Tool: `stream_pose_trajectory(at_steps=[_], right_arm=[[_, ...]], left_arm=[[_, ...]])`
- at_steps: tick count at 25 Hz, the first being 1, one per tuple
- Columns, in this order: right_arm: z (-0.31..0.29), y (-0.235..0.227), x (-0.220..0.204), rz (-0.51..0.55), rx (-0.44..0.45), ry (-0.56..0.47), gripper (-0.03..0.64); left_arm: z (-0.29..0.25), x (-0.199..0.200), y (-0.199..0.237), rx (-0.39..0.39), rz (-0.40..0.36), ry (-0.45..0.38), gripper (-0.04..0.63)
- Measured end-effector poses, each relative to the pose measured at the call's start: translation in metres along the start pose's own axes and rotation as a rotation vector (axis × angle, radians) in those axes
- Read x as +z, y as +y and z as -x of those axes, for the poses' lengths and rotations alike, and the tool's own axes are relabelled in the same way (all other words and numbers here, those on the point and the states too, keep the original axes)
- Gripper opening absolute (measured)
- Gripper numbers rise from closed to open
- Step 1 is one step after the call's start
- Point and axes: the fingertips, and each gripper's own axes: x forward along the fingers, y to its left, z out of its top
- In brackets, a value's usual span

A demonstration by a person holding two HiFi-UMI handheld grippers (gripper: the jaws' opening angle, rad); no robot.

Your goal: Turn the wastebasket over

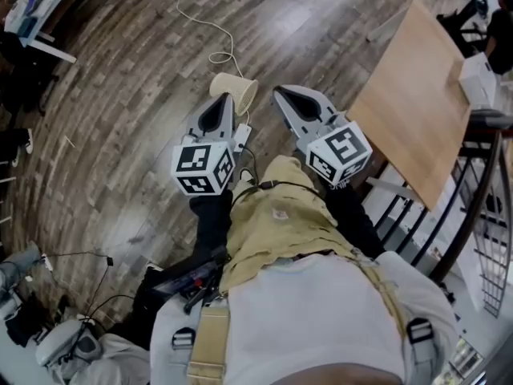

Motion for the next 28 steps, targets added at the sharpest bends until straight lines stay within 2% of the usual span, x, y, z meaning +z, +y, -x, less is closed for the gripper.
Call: stream_pose_trajectory(at_steps=[5,8,14,21,25,28], right_arm=[[-0.016,-0.018,-0.021,-0.041,-0.014,0.056,0.021],[-0.036,-0.045,-0.025,-0.065,0.002,0.067,0.021],[-0.092,-0.122,-0.031,-0.156,0.054,0.067,0.021],[-0.138,-0.237,-0.017,-0.162,0.1,0.072,0.021],[-0.154,-0.286,-0.032,-0.181,0.079,0.108,0.021],[-0.162,-0.305,-0.059,-0.214,0.058,0.169,0.021]], left_arm=[[-0.022,-0.018,0.013,0.002,0.033,0.059,0.002],[-0.048,-0.02,0.028,0.032,0.04,0.09,0.0],[-0.119,-0.011,0.065,0.134,0.018,0.165,0.002],[-0.215,0.009,0.078,0.189,-0.025,0.212,0.002],[-0.243,-0.013,0.096,0.22,-0.008,0.292,0.002],[-0.259,-0.043,0.113,0.229,0.013,0.375,0.002]])
